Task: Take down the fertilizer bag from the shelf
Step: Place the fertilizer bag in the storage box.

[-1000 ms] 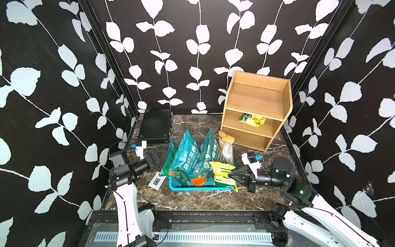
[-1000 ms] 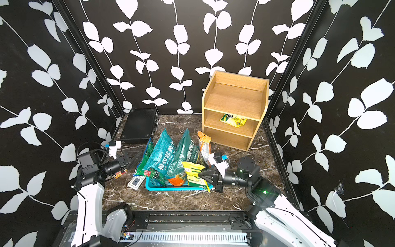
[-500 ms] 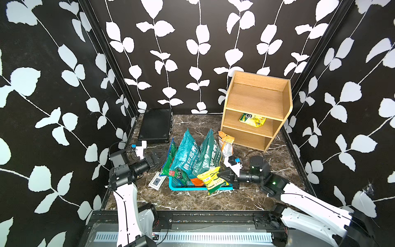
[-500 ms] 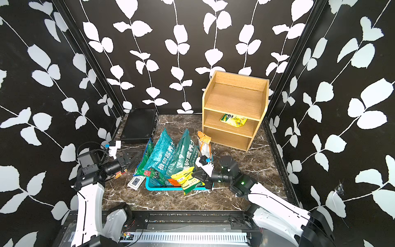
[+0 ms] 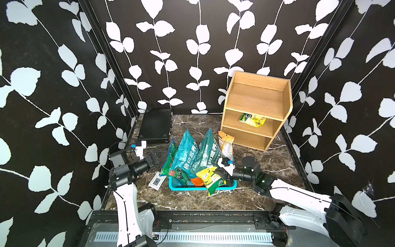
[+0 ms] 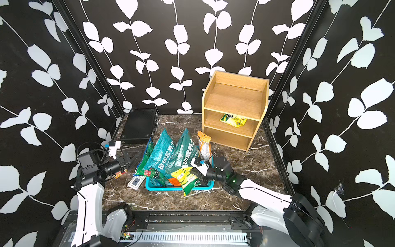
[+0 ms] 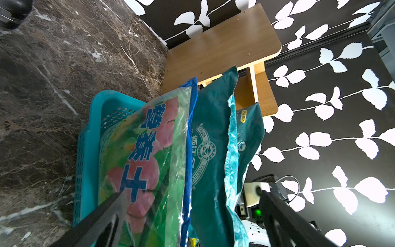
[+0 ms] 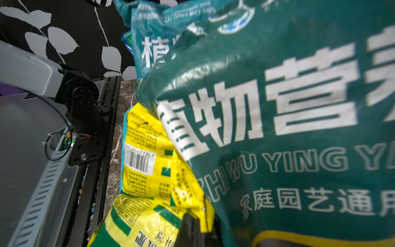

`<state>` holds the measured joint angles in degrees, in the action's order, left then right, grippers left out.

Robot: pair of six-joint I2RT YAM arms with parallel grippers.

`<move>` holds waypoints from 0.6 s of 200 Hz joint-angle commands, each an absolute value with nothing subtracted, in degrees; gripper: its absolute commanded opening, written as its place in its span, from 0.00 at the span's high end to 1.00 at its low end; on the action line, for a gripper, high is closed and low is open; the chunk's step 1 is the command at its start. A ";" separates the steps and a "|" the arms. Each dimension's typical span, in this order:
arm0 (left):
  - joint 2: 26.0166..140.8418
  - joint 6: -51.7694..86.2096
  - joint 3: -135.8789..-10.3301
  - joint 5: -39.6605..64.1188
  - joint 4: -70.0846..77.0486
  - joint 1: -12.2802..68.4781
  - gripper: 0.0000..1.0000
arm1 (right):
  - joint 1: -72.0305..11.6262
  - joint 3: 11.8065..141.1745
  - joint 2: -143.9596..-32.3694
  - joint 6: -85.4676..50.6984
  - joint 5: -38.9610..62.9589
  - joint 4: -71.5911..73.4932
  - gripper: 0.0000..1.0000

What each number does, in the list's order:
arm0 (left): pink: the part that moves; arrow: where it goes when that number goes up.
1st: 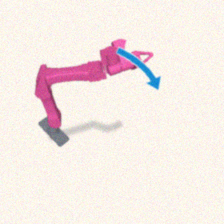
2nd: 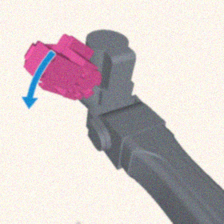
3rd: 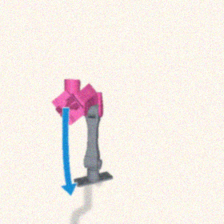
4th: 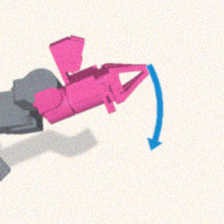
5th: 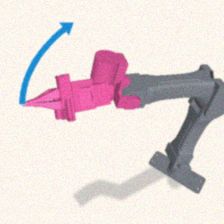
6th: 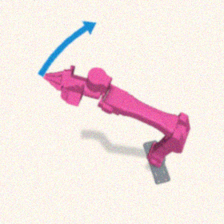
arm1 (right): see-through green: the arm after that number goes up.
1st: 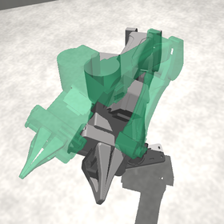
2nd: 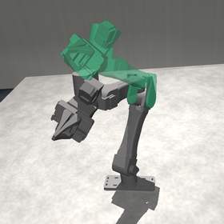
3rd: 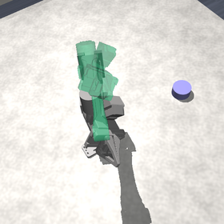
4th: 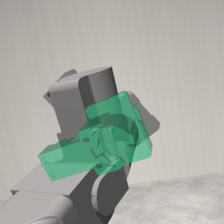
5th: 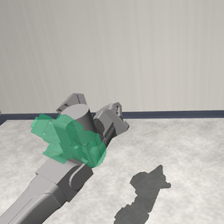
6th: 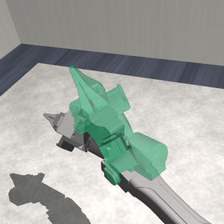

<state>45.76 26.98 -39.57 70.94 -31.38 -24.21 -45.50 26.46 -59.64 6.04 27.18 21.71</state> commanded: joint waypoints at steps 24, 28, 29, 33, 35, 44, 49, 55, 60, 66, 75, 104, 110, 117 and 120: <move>45.75 26.64 -39.11 71.76 -30.67 -24.69 0.01 | -44.82 22.66 -43.12 5.95 14.94 26.92 1.00; 45.73 26.59 -39.11 71.82 -30.67 -24.65 0.01 | -44.82 22.24 -42.23 6.04 14.71 26.80 1.00; 45.72 26.61 -39.11 71.81 -30.67 -24.67 0.01 | -44.82 22.15 -41.94 6.05 14.74 26.80 1.00; 45.70 26.60 -39.11 71.85 -30.68 -24.61 0.01 | -44.82 21.65 -40.99 6.10 14.54 26.87 1.00; 45.70 26.64 -39.11 71.88 -30.68 -24.63 0.01 | -44.82 21.39 -40.66 6.14 14.51 26.95 1.00; 45.72 26.57 -39.11 71.80 -30.72 -24.63 0.01 | -44.82 19.95 -39.55 6.10 14.41 27.71 1.00; 45.70 26.61 -39.11 71.85 -30.68 -24.64 0.01 | -44.82 19.17 -39.34 6.10 14.54 28.19 1.00; 45.72 26.65 -39.11 71.80 -30.67 -24.71 0.01 | -44.85 17.98 -39.36 6.04 14.57 29.14 1.00; 45.73 26.61 -39.10 71.72 -30.67 -24.69 0.01 | -44.90 16.90 -39.58 5.94 14.55 30.12 1.00; 45.71 26.62 -39.11 71.69 -30.67 -24.71 0.01 | -44.91 15.52 -39.99 5.69 14.63 31.88 1.00; 45.71 26.67 -39.09 71.63 -30.70 -24.72 0.01 | -44.91 13.59 -40.87 5.32 14.92 34.13 1.00; 45.76 26.71 -39.11 71.63 -30.67 -24.76 0.01 | -45.00 10.14 -42.53 4.35 15.65 38.12 1.00; 45.75 26.71 -39.11 71.62 -30.67 -24.77 0.01 | -45.02 9.54 -42.31 4.18 15.58 40.01 1.00; 45.70 26.69 -39.11 71.63 -30.70 -24.71 0.01 | -45.09 9.00 -41.85 4.00 15.52 40.74 1.00; 45.70 26.65 -39.11 71.65 -30.68 -24.71 0.01 | -45.13 8.89 -41.52 3.96 15.38 40.76 1.00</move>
<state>45.80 26.98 -39.57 70.91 -31.38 -24.34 -45.34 10.94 -42.72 5.13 17.52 31.46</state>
